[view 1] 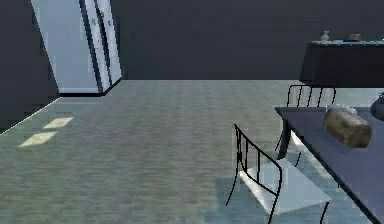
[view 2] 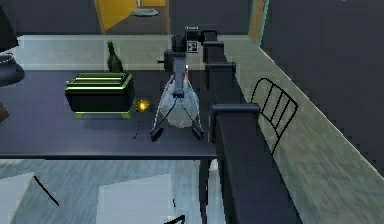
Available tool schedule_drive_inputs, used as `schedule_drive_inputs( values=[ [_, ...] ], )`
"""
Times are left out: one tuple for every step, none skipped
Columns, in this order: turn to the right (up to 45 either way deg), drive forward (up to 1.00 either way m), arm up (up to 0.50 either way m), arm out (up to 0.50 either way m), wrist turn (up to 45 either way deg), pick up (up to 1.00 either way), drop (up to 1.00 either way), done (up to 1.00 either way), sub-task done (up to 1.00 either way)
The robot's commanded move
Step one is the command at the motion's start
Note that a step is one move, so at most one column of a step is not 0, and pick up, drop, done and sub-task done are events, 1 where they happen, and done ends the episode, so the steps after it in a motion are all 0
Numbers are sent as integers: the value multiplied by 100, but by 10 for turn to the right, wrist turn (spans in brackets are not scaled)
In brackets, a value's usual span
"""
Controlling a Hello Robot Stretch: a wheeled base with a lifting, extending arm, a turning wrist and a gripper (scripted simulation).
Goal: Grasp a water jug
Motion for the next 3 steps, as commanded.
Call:
schedule_drive_inputs(
  values=[
    [0,0,0,0,450,0,0,0,0],
    [0,0,0,0,450,0,0,0,0],
    [0,0,0,0,450,0,0,0,0]
  ],
)
